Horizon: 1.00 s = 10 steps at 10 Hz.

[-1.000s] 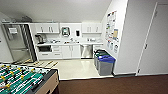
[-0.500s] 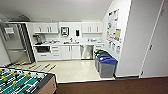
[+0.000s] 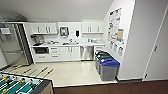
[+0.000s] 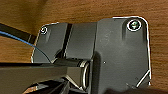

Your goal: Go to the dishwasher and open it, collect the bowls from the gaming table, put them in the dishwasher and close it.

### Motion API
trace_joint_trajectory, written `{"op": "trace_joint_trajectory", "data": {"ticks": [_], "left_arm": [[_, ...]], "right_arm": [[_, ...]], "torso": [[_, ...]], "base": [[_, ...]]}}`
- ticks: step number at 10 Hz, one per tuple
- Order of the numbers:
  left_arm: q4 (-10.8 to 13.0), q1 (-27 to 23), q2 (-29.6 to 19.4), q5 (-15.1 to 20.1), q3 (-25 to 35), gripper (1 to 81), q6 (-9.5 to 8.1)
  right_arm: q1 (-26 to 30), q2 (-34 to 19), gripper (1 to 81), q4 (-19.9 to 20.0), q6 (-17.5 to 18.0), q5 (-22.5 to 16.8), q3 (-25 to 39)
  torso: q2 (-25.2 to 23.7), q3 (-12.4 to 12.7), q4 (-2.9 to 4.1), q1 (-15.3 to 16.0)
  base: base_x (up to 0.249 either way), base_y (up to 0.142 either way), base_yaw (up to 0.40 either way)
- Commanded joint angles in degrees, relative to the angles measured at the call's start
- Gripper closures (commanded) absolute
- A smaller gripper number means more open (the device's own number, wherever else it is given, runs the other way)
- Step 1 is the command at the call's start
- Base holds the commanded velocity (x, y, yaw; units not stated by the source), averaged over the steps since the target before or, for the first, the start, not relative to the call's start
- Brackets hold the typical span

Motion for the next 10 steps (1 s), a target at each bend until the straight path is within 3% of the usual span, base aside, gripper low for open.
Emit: {"op": "trace_joint_trajectory", "data": {"ticks": [1, 10], "left_arm": [[0.1, -3.4, -0.2, 2.6, 0.1, 1.0, 0.17], [0.1, -3.4, -0.2, 2.6, 0.1, 1.0, 0.17]], "right_arm": [[2.8, -0.2, 1.0, 0.0, -0.2, -2.8, 0.1], [2.8, -0.2, 1.0, 0.0, -0.2, -2.8, 0.1]], "torso": [[0.0, 0.0, 0.00, 0.0], [0.0, 0.0, 0.00, 0.0]], "base": [[0.266, 0.000, 0.000], [0.266, 0.000, 0.000]]}}
